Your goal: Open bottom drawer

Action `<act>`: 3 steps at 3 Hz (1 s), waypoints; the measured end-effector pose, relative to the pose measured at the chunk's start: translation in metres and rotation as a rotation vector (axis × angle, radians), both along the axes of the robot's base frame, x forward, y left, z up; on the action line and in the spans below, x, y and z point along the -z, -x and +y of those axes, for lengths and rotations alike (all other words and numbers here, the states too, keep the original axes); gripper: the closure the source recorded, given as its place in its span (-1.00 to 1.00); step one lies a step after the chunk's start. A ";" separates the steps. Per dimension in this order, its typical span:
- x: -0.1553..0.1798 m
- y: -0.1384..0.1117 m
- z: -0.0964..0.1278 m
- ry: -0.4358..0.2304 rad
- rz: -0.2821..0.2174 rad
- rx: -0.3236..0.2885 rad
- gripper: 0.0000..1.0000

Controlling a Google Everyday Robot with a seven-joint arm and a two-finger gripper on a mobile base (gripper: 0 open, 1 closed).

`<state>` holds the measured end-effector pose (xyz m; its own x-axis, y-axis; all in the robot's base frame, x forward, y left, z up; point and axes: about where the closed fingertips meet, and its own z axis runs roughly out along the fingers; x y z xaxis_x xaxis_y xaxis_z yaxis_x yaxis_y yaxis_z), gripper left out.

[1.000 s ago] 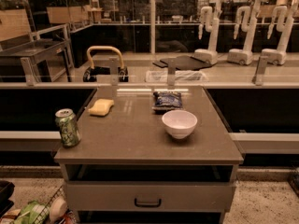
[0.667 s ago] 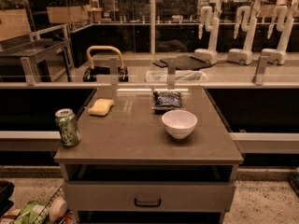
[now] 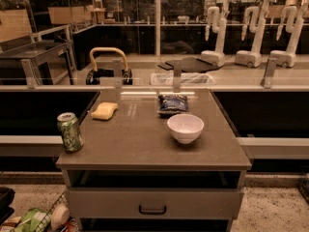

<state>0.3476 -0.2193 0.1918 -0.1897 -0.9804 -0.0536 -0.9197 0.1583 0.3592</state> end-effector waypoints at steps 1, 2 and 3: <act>0.002 0.003 0.000 -0.001 0.005 0.000 0.01; 0.003 0.005 0.000 -0.001 0.008 0.000 -0.46; 0.004 0.008 0.001 -0.002 0.014 -0.001 -1.00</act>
Offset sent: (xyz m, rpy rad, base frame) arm -0.0021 0.0002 -0.0011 0.0006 0.0036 0.0001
